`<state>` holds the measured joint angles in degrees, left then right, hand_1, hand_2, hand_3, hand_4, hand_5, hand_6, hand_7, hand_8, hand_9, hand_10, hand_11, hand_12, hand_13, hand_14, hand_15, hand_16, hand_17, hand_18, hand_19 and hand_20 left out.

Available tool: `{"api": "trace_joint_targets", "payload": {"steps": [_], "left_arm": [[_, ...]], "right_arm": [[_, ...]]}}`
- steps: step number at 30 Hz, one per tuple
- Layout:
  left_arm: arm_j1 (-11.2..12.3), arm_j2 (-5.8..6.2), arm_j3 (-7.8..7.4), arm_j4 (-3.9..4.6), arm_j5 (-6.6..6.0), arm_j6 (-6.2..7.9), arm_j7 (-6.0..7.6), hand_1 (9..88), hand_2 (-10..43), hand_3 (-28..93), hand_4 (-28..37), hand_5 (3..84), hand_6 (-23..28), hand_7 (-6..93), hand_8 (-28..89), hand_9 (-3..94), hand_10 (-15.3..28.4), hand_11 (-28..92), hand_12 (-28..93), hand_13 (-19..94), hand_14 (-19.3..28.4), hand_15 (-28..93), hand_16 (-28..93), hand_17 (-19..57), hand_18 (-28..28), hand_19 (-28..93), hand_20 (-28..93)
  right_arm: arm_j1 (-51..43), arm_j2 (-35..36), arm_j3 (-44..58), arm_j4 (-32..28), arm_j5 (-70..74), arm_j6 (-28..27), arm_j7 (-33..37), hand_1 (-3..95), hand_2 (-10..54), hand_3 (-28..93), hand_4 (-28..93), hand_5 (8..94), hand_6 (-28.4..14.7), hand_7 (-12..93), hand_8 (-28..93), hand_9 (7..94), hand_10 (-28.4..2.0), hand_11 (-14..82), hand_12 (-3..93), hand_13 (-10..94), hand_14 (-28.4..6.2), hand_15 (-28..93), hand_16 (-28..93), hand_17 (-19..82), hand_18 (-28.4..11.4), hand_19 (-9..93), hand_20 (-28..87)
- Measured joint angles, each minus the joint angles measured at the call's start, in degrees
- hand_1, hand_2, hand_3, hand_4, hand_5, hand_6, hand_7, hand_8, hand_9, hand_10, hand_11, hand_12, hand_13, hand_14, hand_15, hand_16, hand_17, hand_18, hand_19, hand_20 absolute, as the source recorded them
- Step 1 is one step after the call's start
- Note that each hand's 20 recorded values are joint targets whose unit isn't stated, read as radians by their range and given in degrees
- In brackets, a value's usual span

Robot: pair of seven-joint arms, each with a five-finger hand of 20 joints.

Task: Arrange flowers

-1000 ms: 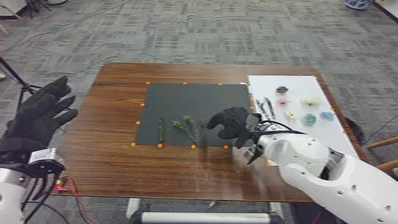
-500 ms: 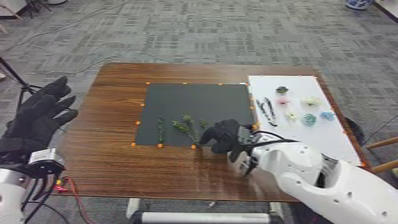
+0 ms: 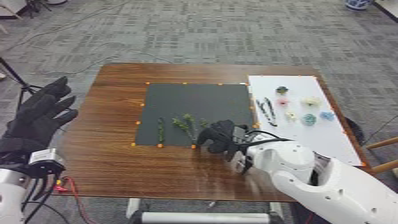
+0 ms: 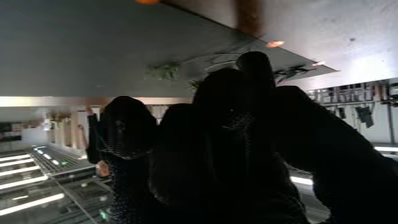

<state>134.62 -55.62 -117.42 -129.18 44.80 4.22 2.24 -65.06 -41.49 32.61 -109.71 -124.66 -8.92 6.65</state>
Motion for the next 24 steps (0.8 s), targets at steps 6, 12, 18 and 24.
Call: {"api": "trace_joint_targets", "payload": {"steps": [6, 12, 18, 24], "left_arm": [[0.0, 0.00, 0.00, 0.00, 0.02, 0.00, -0.02, 25.9, -9.5, 69, -27.6, 21.2, 1.1, 16.4, -8, 14.8, 8.7, 14, 21, 5, 11.6, 34, -2, -13.1, 19.3, 38, 9], [0.0, -0.08, -0.05, 0.00, 0.04, 0.00, -0.05, 25.7, -9.5, 69, -27.6, 21.2, 1.1, 16.5, -8, 14.8, 8.6, 14, 21, 5, 11.7, 33, -2, -13.1, 19.3, 38, 9], [0.1, -0.21, -0.29, -0.01, 0.04, 0.01, 0.04, 25.8, -9.5, 69, -27.8, 21.3, 1.1, 16.4, -8, 14.8, 8.6, 14, 21, 5, 11.7, 34, -2, -13.1, 19.3, 38, 9], [0.1, -0.23, -0.23, -0.02, 0.04, 0.04, 0.08, 25.7, -9.5, 70, -27.8, 21.2, 1.1, 16.5, -8, 14.8, 8.7, 14, 21, 5, 11.8, 34, -2, -13.1, 19.3, 38, 9]], "right_arm": [[-0.7, -0.6, 1.1, -0.1, -0.1, -0.1, -0.1, 17.8, 14.3, 93, 13, 54.4, 3.0, 17, -15, 80.5, -11.3, 52.0, 54.2, 79, -7.9, 88, 38, 43, -24.8, 93, 59], [-3.7, -0.4, 5.5, -0.6, -0.1, -0.6, 0.0, 19.2, 9.5, 93, -8, 58.7, 0.9, 18, -13, 77.5, -11.9, 56.8, 40.7, 78, -7.5, 88, 38, 43, -24.2, 93, 57], [-9.0, 1.3, 13.1, -0.9, 2.0, 3.9, 9.8, 24.8, -9.0, 77, -28, 62.9, -0.2, 23, -12, 74.9, -11.2, 53.0, 38.6, 77, -6.0, 85, 38, 42, -22.7, 93, 55], [-6.2, 3.8, 11.0, 3.0, 1.2, 18.5, 31.0, 51.7, -9.4, -13, -6, 67.1, 0.5, 32, -13, 75.5, -10.5, 55.7, 40.6, 78, -4.9, 84, 38, 43, -22.2, 93, 55]]}}
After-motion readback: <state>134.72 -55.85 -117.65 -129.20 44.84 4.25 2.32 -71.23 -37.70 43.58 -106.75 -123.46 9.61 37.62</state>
